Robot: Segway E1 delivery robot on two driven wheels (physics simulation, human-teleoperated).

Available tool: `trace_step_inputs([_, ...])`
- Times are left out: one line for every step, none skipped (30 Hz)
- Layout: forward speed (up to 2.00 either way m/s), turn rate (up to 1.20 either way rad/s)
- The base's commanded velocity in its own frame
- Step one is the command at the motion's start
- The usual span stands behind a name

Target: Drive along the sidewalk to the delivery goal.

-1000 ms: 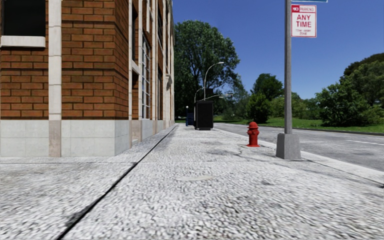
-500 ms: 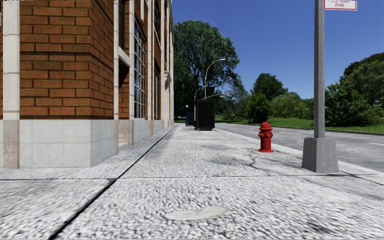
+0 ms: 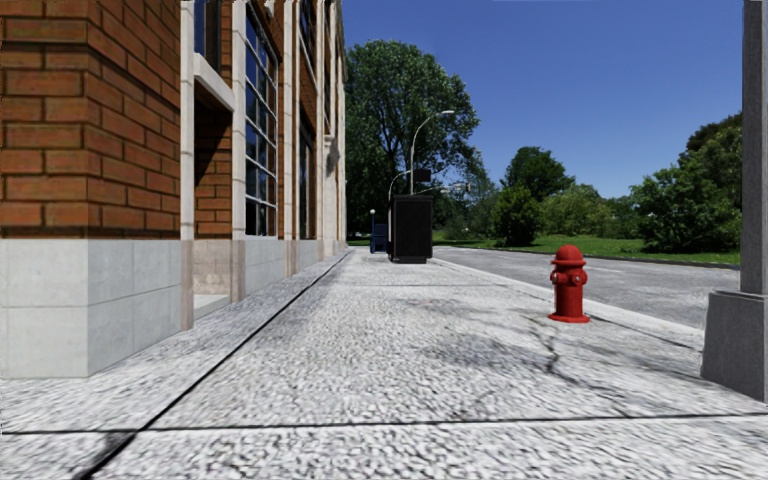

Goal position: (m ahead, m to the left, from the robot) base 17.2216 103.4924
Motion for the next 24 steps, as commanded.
trace_step_inputs([2.0,0.0])
trace_step_inputs([2.0,0.0])
trace_step_inputs([2.0,0.0])
trace_step_inputs([2.0,0.0])
trace_step_inputs([2.0,0.0])
trace_step_inputs([2.0,0.0])
trace_step_inputs([2.0,0.0])
trace_step_inputs([2.0,0.0])
trace_step_inputs([2.0,0.0])
trace_step_inputs([2.0,0.0])
trace_step_inputs([2.0,0.0])
trace_step_inputs([2.0,0.0])
trace_step_inputs([2.0,0.0])
trace_step_inputs([2.0,0.0])
trace_step_inputs([2.0,0.0])
trace_step_inputs([2.0,0.0])
trace_step_inputs([2.0,0.0])
trace_step_inputs([2.0,0.0])
trace_step_inputs([2.0,0.0])
trace_step_inputs([2.0,0.0])
trace_step_inputs([2.0,0.0])
trace_step_inputs([2.0,0.0])
trace_step_inputs([2.0,0.0])
trace_step_inputs([2.0,0.0])
